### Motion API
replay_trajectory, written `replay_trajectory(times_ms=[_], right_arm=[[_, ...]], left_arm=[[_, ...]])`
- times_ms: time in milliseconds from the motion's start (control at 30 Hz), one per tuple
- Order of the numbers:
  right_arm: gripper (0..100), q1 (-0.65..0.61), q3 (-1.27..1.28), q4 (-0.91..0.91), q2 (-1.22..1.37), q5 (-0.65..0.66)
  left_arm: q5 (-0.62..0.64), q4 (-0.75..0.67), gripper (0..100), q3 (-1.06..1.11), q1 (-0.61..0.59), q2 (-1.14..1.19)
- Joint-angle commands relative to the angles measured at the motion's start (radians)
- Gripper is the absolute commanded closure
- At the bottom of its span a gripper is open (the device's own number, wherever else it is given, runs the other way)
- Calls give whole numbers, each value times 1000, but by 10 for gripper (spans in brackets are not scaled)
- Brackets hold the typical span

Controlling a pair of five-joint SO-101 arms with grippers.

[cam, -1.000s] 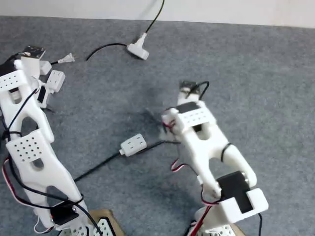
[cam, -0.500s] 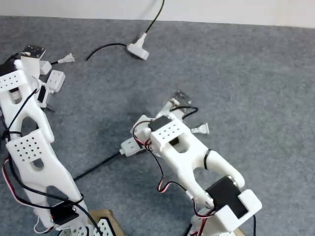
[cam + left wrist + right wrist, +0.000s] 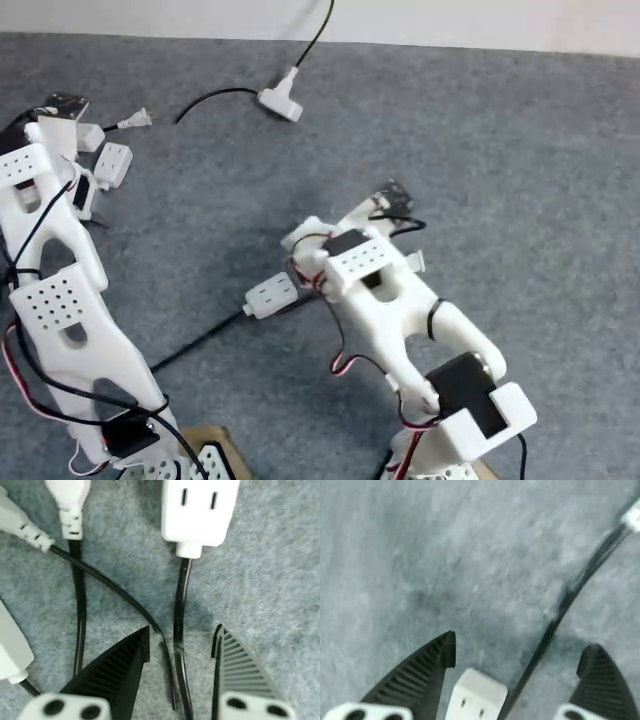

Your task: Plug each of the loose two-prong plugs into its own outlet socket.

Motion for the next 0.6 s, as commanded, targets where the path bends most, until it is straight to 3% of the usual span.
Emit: replay_trajectory(times_ms=[0, 367, 433, 567], right_arm=[[630, 36, 2, -16, -7, -18], [639, 5, 33, -21, -7, -14], [696, 7, 33, -21, -7, -12], [906, 7, 33, -16, -8, -12]], left_arm=[[-8, -12, 780, -12, -12, -13], [-8, -6, 780, -12, -24, -18], [-8, -6, 780, -12, -24, -18], [-8, -6, 780, -12, -25, -18]])
